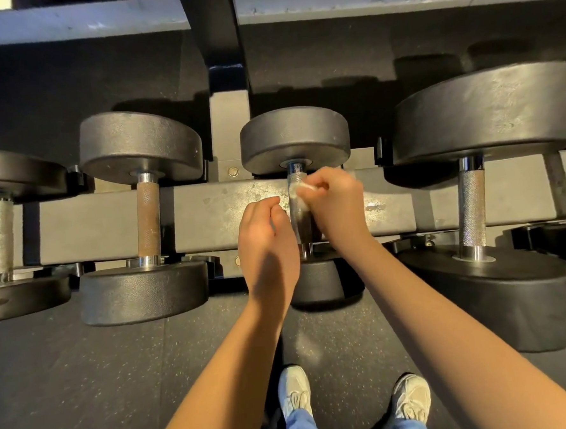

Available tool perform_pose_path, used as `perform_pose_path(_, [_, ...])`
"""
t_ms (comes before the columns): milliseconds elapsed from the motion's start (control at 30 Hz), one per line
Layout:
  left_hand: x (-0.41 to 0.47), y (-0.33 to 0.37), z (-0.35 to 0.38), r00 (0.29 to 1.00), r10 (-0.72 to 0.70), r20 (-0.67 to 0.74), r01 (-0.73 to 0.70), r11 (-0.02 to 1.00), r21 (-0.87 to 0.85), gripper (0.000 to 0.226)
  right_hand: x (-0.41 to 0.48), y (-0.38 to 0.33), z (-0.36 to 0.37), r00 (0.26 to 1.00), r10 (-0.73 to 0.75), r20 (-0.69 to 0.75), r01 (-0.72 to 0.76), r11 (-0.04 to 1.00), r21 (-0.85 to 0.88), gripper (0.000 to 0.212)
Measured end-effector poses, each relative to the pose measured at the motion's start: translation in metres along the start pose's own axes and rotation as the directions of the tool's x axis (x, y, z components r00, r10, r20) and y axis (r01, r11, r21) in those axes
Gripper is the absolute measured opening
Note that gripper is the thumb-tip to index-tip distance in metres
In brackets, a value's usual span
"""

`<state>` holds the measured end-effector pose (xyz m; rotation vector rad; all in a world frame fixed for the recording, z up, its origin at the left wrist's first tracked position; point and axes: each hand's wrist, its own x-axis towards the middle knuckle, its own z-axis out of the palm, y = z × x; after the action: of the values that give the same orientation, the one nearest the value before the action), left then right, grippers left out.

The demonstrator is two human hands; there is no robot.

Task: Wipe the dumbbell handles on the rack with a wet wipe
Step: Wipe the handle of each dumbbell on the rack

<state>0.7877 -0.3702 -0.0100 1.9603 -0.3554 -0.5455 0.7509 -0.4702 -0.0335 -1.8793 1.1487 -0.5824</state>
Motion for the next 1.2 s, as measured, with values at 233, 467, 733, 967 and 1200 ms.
perform_pose_path(233, [0.002,-0.002,0.000,1.000,-0.013,0.004,0.012,0.999,0.050,0.019,-0.009,0.006,-0.001,0.995,-0.097,0.007,0.097,0.992,-0.078,0.009])
perform_pose_path(467, [0.002,-0.006,-0.001,0.997,0.076,-0.005,-0.075,0.994,0.083,0.025,-0.025,0.004,-0.018,0.947,0.142,0.290,-0.129,0.990,-0.063,0.016])
perform_pose_path(733, [0.005,-0.035,-0.066,0.955,0.188,0.229,-0.266,0.885,0.382,0.031,-0.033,0.001,-0.020,0.946,0.151,0.286,-0.112,0.983,-0.149,0.016])
perform_pose_path(967, [0.044,-0.049,-0.158,0.896,0.319,0.308,-0.442,0.589,0.676,0.023,-0.047,-0.028,0.007,0.991,-0.076,0.113,0.080,0.996,-0.032,0.013])
perform_pose_path(1200, [0.068,-0.061,-0.201,0.967,0.224,0.122,-0.251,0.742,0.622,0.028,-0.056,-0.059,0.044,0.976,-0.159,0.150,0.160,0.987,0.006,0.010])
